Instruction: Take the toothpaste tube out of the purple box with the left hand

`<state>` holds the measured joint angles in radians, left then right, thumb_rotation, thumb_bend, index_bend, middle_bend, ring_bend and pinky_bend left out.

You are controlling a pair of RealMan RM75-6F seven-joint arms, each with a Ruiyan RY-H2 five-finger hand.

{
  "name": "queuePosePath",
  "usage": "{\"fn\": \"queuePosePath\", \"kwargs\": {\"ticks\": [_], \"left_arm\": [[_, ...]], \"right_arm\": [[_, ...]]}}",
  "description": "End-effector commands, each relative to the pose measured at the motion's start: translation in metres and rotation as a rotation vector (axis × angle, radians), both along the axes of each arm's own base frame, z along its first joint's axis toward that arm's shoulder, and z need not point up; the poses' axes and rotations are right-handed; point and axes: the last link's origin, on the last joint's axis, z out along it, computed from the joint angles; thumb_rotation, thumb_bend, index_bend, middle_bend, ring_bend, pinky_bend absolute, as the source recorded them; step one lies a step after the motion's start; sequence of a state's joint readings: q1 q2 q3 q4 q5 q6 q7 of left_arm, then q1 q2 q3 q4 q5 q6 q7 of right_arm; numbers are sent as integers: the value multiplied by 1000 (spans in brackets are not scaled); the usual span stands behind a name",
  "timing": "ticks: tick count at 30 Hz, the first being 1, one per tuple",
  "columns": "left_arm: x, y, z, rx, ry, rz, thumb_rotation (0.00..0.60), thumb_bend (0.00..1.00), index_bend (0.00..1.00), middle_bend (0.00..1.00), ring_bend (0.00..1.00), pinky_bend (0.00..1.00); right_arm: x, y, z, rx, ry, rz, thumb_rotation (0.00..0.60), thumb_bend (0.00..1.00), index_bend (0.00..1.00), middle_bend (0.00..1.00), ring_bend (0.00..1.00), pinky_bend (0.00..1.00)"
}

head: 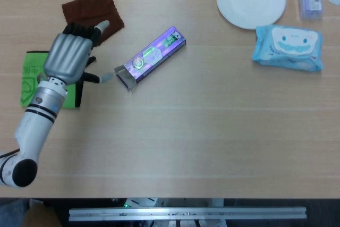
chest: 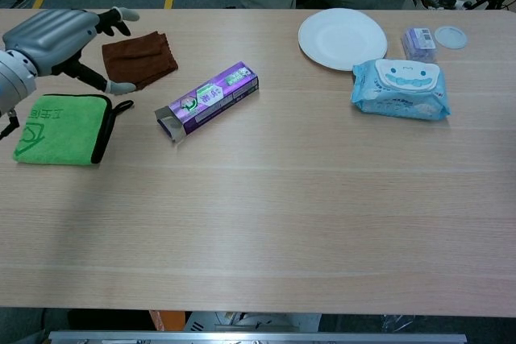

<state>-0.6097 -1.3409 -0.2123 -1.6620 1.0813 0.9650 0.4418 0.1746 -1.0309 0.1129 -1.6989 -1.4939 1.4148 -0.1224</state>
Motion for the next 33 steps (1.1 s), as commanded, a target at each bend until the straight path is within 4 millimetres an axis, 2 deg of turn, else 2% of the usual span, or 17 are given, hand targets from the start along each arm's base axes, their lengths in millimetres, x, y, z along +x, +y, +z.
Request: {"fn": "queuePosePath", "kwargs": {"ticks": [1,2,4,8,10,14,20,33], "left_arm": [[16,3,-23,-43,38,-16,376,150,32,176,202,155],[18,2,-28,-45,52,-25,406,150,36,177,202,155],[21,1,-39,-55,83,-31,503,150,55,179,203,155],[26,2,-57,-69,117,-20,519,150,65,179,203,155],[28,3,-66,-68,132,-14,499,151,65,179,203,155],[33,6,-80,-68,141,12,347,150,65,179,203,155],[39,10,-97,-69,145,39,334,150,65,179,203,154],[36,20,-129,-54,195,92,332,150,65,181,204,155]], "right_arm": [[-1,0,0,1,-1,-1,600,179,381,391,405,431],[-1,0,0,2,-1,-2,600,180,381,391,405,431],[-2,1,0,3,-3,-4,600,180,381,391,405,431],[-6,2,1,-2,-4,-11,600,179,381,391,405,431],[-8,3,2,-6,-3,-16,600,179,381,391,405,431],[-11,4,3,-7,-3,-25,600,180,381,391,405,431],[-14,4,4,-7,-5,-30,600,179,381,391,405,431],[-16,5,9,-32,-9,-33,600,179,382,391,405,431]]}}
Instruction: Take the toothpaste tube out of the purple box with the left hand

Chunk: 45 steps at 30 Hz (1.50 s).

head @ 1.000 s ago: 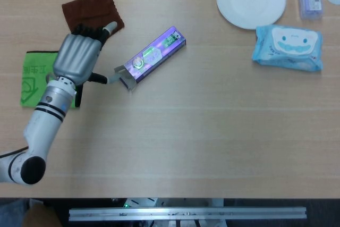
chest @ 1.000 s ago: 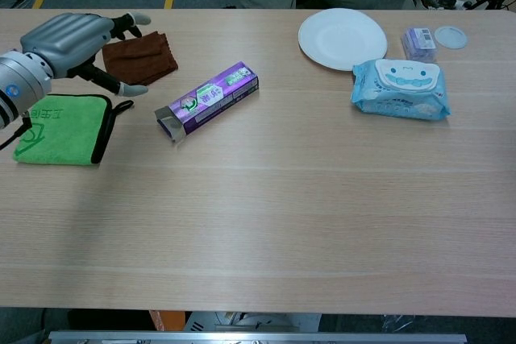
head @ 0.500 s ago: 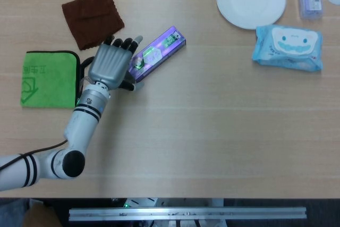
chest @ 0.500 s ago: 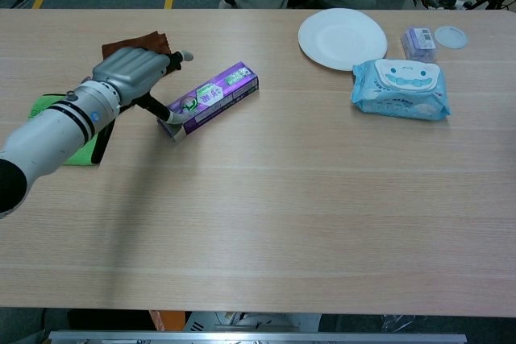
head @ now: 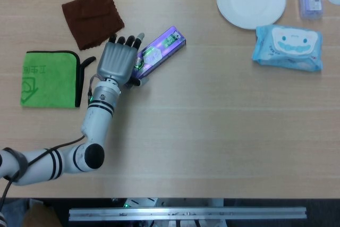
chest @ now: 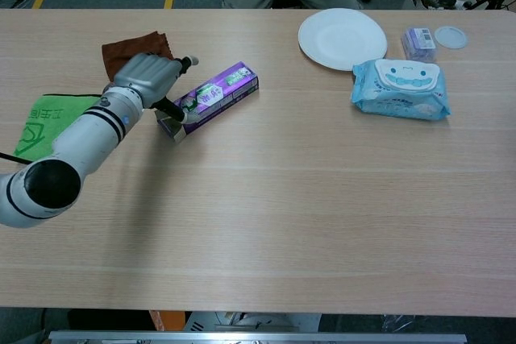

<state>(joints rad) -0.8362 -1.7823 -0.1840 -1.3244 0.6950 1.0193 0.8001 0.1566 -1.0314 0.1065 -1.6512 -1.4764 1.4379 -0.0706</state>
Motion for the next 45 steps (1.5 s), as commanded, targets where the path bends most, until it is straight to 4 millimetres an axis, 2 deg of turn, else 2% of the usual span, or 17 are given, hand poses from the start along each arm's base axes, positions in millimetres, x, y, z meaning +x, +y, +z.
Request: {"fn": "queuePosePath", "kwargs": {"ticks": [1,7,11,14,16,17,23,27,29,33,39,43,45], "left_arm": [[2,-1,-9,-15,8,7,332,150,65,181,204,155],[3,1,-21,-1,42,3,334,150,69,198,208,155],[1,7,-27,29,39,6,348,151,118,237,226,159],[-3,9,-30,39,51,2,402,151,178,277,239,159],[-6,11,-31,41,60,4,477,151,218,299,246,159],[-9,12,-31,46,67,6,507,151,238,312,250,159],[-32,15,-14,75,94,5,565,151,288,362,266,159],[-42,15,-1,90,80,15,574,151,289,361,268,159],[-41,14,2,91,62,17,571,151,285,358,268,159],[-22,12,2,67,-10,-3,544,151,270,348,268,159],[-1,13,-13,37,-22,-32,543,152,232,303,258,159],[4,15,-22,35,-13,-40,548,151,221,292,253,159],[5,17,-25,33,-13,-33,571,151,221,291,252,159]], "right_arm": [[-2,1,1,-3,2,-3,600,179,381,391,405,430],[-6,3,3,-3,0,-17,600,179,381,391,405,431],[-7,4,5,-10,-3,-16,600,180,381,391,405,431],[-8,4,6,-16,-4,-16,600,179,381,391,406,431],[-9,5,6,-16,-3,-17,600,179,381,391,405,431],[-10,5,6,-14,-3,-21,600,179,381,391,405,431],[-8,4,4,-8,-5,-14,600,179,381,391,405,431],[-6,4,2,-6,-7,-6,600,179,381,391,405,431],[-5,4,1,-6,-7,-6,600,180,381,391,405,431],[-4,5,1,-7,-10,-3,600,179,381,391,405,431],[-7,9,7,-25,-6,-17,600,180,381,391,405,431],[-10,12,10,-32,-7,-28,600,179,381,391,405,431],[-11,13,11,-36,-8,-30,600,180,381,391,405,431]]}}
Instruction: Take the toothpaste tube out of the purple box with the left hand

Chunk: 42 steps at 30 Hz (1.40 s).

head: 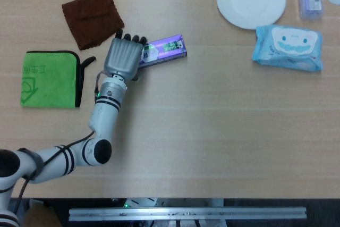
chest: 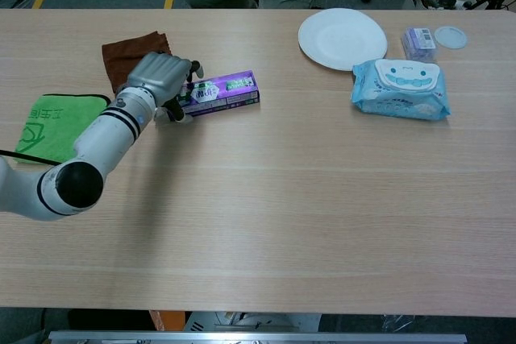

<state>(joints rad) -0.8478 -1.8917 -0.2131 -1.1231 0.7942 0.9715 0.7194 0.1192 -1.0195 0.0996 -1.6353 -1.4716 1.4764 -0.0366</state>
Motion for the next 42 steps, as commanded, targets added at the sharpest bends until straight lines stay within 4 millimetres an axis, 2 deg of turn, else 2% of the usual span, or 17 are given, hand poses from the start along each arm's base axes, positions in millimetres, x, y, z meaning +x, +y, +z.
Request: {"fn": "queuePosePath", "kwargs": {"ticks": [1,5,7,13,16,23,29,32,34,36,42], "left_arm": [[4,4,-8,-3,-2,8,586,151,222,291,252,159],[5,9,-13,7,-13,26,600,151,250,303,254,159],[5,11,-15,16,-12,29,600,151,297,337,265,159],[4,10,-15,33,5,-5,600,151,472,534,427,170],[4,4,-9,40,-7,-32,600,151,530,603,486,182],[-9,-15,18,37,14,-75,600,152,534,613,492,182],[-24,-31,37,-6,45,-59,600,151,522,602,487,182],[-28,-36,38,-61,58,-31,600,152,457,548,456,182],[-26,-38,37,-98,49,-10,600,152,349,441,388,182],[-22,-37,35,-110,37,-2,600,152,294,390,350,182],[-5,-32,27,-125,2,3,600,151,200,303,269,182]], "right_arm": [[-1,1,1,-3,0,-3,600,180,381,391,405,431],[-3,3,4,-9,0,-8,600,180,381,391,405,431],[-4,3,5,-12,-2,-10,600,180,381,391,405,431],[-5,5,6,-18,-5,-10,600,179,381,391,405,431],[-5,5,5,-14,-5,-9,600,179,381,391,405,431],[0,4,-1,-3,-10,9,600,179,381,391,405,431],[2,5,-5,7,-9,16,600,179,381,391,405,431],[4,4,-6,10,-12,23,600,180,381,391,405,431],[5,5,-7,9,-14,28,600,179,381,391,405,431],[5,5,-6,7,-15,27,600,179,381,391,405,431],[0,10,-1,-12,-16,9,600,179,381,391,405,431]]}}
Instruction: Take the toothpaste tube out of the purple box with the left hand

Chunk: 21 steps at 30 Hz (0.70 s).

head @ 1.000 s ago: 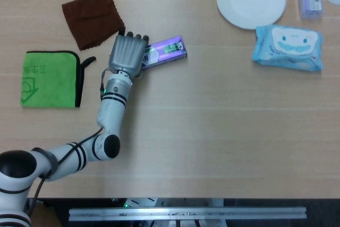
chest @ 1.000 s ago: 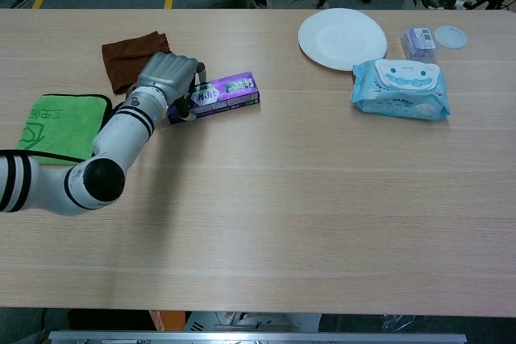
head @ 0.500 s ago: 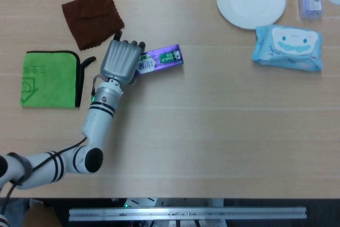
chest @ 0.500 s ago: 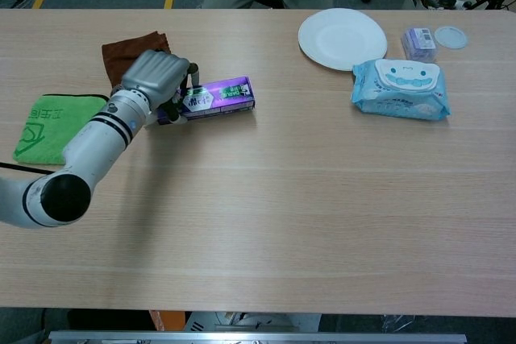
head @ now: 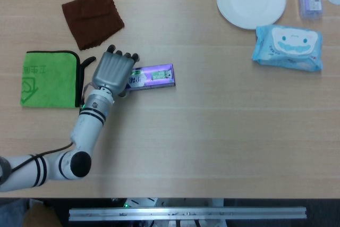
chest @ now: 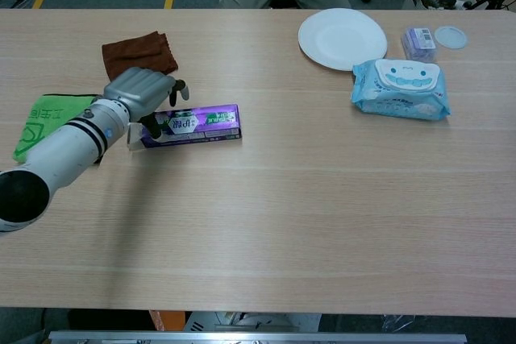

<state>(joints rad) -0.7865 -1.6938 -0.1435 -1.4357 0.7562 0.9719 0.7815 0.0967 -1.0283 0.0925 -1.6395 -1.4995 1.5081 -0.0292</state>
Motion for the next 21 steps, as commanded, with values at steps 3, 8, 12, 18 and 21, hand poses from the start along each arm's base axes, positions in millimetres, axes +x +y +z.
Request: {"fn": "queuePosePath", "kwargs": {"ticks": [3,8,12,18,21], "left_arm": [[17,3,-7,-16,-34,5,600,151,189,288,251,182],[28,0,-17,-36,-38,-11,600,151,190,281,249,182],[35,0,-28,-28,-35,-20,600,151,197,276,249,182],[43,5,-39,13,-40,-23,600,151,249,307,251,182],[47,6,-46,10,-47,-16,600,151,309,356,269,182]], "right_arm": [[-5,3,3,-7,-1,-13,600,179,381,391,405,431],[-8,4,4,-9,-5,-19,600,179,382,391,405,431],[-10,6,7,-14,-6,-22,600,179,381,391,405,431],[-13,7,9,-19,-6,-30,600,179,381,391,405,431],[-14,8,10,-21,-7,-32,600,179,381,391,405,430]]}}
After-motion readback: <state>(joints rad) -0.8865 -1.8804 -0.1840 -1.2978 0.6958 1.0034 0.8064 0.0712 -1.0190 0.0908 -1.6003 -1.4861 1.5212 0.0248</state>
